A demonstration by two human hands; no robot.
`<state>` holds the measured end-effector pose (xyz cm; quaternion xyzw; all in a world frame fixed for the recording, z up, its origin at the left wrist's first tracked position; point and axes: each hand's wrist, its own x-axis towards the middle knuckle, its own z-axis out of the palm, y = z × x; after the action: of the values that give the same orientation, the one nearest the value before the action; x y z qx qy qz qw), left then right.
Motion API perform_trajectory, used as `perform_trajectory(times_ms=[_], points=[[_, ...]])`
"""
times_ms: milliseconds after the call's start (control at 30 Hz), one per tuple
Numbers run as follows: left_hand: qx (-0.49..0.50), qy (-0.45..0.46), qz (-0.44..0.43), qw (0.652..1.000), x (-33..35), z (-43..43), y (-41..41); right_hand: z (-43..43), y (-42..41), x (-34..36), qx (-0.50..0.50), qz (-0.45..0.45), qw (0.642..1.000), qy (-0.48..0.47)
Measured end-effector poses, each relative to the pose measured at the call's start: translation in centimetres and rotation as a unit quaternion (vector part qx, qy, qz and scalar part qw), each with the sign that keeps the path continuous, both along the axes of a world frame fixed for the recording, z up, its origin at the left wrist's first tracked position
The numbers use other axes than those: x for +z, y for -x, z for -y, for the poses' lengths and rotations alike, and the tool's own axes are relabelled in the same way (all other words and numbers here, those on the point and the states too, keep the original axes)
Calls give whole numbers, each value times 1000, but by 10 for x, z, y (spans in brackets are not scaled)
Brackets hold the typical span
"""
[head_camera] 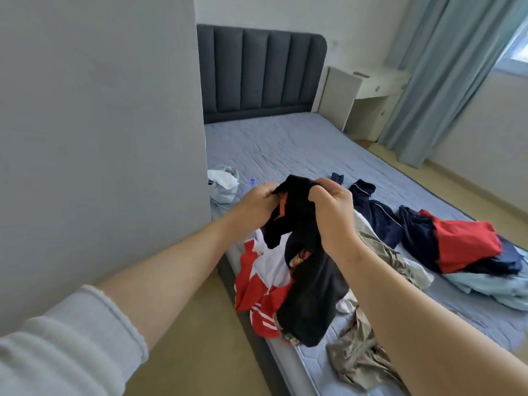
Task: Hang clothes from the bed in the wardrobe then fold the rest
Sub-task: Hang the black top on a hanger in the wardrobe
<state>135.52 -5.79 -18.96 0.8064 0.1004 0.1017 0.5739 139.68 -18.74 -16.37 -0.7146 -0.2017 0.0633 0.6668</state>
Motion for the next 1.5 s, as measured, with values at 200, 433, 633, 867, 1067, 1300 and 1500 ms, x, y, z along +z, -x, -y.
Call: perform_trajectory(times_ms=[200, 433, 633, 867, 1067, 1300, 1500], points=[[143, 7, 97, 985, 52, 17, 60, 9, 33, 15, 189, 13, 972, 142], [258, 52, 35, 964, 56, 19, 189, -17, 127, 12, 313, -80, 943, 83], [355, 61, 25, 932, 62, 15, 358, -54, 260, 24, 498, -100, 860, 43], [494, 116, 49, 861, 70, 26, 568, -97, 444, 45, 629, -119, 768, 16], [604, 32, -70, 793, 56, 44, 740, -112, 616, 58, 690, -160, 706, 17], [810, -96, -272, 510, 36, 58, 906, -129, 766, 68, 690, -262, 675, 11], [886, 198, -101, 406, 45, 74, 996, -153, 863, 65, 713, -266, 648, 23]])
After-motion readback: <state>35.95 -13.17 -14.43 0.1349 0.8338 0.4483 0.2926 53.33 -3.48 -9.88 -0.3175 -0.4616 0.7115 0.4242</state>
